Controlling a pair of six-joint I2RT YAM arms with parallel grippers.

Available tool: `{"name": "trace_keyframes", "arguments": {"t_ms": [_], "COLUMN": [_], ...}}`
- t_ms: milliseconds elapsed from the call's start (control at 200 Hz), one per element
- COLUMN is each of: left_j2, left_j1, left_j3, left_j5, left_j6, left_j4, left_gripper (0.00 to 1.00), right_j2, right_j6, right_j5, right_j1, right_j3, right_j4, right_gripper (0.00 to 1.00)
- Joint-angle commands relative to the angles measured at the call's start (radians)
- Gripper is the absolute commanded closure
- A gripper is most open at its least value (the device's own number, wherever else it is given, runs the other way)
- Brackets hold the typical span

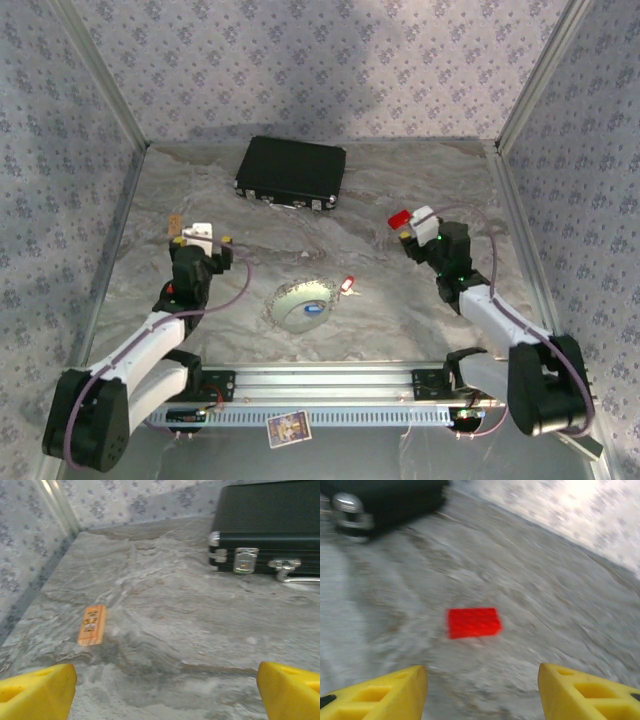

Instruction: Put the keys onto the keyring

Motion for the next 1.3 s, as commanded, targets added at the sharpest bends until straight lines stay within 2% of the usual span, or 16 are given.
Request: {"name": "trace_keyframes", "arguments": {"t_ms": [0,35,145,200,370,435,485,535,585,610,640,680,830,1244,1279,1294], "left_j2": [0.087,0.126,0.241,0.283,0.389,0.426,0.471,0.531,0.598,0.595,0.567,0.573,0.581,0.585,0.584,0.584], "left_j1": [0.058,0.077,0.121,0.140,0.184,0.206,0.218,0.226,0.227,0.229,0.228,0.231,0.237,0.251,0.253,0.252], "left_j3": [0.007,0.003,-0.003,-0.012,-0.008,0.001,-0.009,-0.014,-0.005,0.012,0.049,0.103,0.118,0.132,0.132,0.132], "left_j5": [0.024,0.035,0.085,0.129,0.218,0.256,0.273,0.280,0.278,0.278,0.274,0.251,0.226,0.270,0.270,0.269], "left_j6": [0.008,0.003,-0.003,-0.002,0.026,0.014,0.007,0.000,0.000,-0.001,-0.004,-0.013,-0.033,-0.036,-0.036,-0.035], "left_j4": [0.168,0.213,0.328,0.384,0.510,0.514,0.574,0.633,0.706,0.663,0.539,0.454,0.436,0.412,0.412,0.413], "left_gripper": [0.08,0.08,0.08,0.08,0.08,0.08,0.08,0.08,0.08,0.07,0.01,0.00,0.00,0.00,0.00,0.00], "right_j2": [0.120,0.156,0.273,0.255,0.374,0.352,0.375,0.360,0.370,0.363,0.366,0.366,0.366,0.367,0.368,0.367], "right_j6": [0.191,0.199,0.178,0.192,0.243,0.253,0.278,0.275,0.278,0.278,0.283,0.282,0.282,0.282,0.283,0.283], "right_j5": [-0.010,-0.063,-0.097,-0.102,-0.097,-0.111,-0.111,-0.101,-0.095,-0.084,-0.069,-0.064,-0.062,-0.059,-0.058,-0.058], "right_j1": [-0.119,-0.142,-0.133,-0.151,-0.182,-0.201,-0.213,-0.214,-0.212,-0.212,-0.209,-0.208,-0.208,-0.206,-0.207,-0.206], "right_j3": [-0.043,-0.005,-0.017,-0.025,-0.095,-0.041,-0.052,-0.037,-0.042,-0.036,-0.036,-0.036,-0.035,-0.033,-0.033,-0.033], "right_j4": [0.259,0.191,0.296,0.289,0.547,0.397,0.457,0.404,0.434,0.411,0.412,0.415,0.414,0.409,0.410,0.410], "right_gripper": [0.39,0.42,0.44,0.43,0.41,0.39,0.38,0.35,0.33,0.32,0.32,0.30,0.19,0.13,0.11,0.05]}}
